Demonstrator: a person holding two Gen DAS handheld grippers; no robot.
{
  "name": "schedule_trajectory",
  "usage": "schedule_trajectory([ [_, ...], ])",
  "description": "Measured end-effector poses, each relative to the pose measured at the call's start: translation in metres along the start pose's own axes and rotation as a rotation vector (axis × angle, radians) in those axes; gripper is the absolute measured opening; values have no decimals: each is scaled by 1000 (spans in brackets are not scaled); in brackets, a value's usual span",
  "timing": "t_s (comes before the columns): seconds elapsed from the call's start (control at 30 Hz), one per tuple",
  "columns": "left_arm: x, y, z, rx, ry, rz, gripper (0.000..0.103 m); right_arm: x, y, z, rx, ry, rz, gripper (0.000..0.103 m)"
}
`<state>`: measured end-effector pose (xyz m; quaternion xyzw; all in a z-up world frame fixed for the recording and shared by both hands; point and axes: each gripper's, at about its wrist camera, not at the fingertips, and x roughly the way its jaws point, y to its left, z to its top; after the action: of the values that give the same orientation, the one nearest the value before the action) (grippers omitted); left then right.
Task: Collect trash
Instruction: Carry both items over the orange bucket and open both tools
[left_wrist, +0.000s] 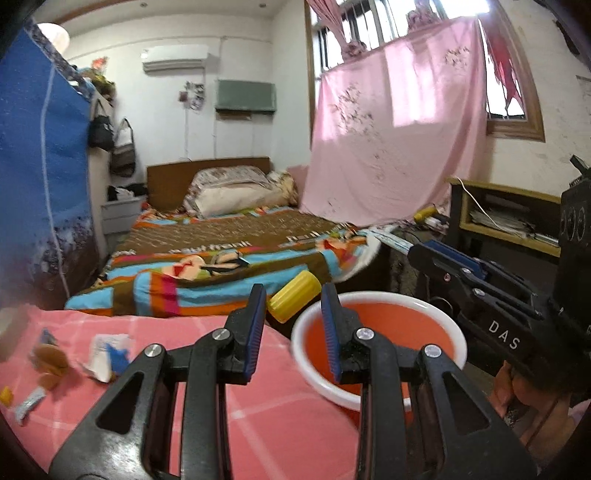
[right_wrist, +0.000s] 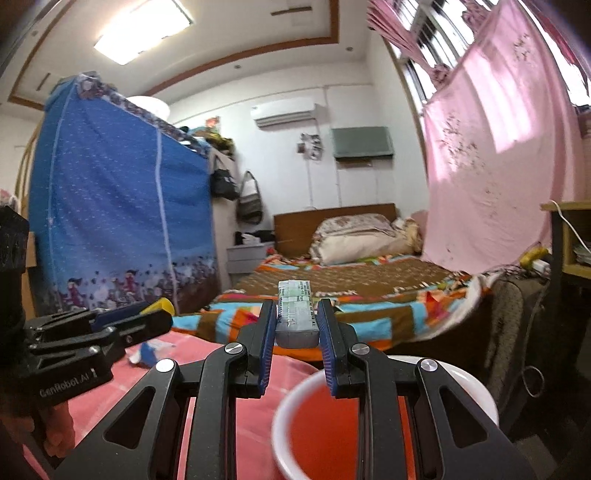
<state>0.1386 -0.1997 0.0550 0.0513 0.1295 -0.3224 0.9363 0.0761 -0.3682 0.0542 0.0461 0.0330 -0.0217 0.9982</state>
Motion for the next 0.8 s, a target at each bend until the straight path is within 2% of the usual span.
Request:
schedule_trajectory([
  [0.4, 54, -25, -4, -87, 224, -94, 33, 7, -42, -11, 115, 137, -67, 21],
  [0.8, 89, -37, -11, -171, 398, -140, 34, 13, -53, -19, 149, 212, -107, 22],
])
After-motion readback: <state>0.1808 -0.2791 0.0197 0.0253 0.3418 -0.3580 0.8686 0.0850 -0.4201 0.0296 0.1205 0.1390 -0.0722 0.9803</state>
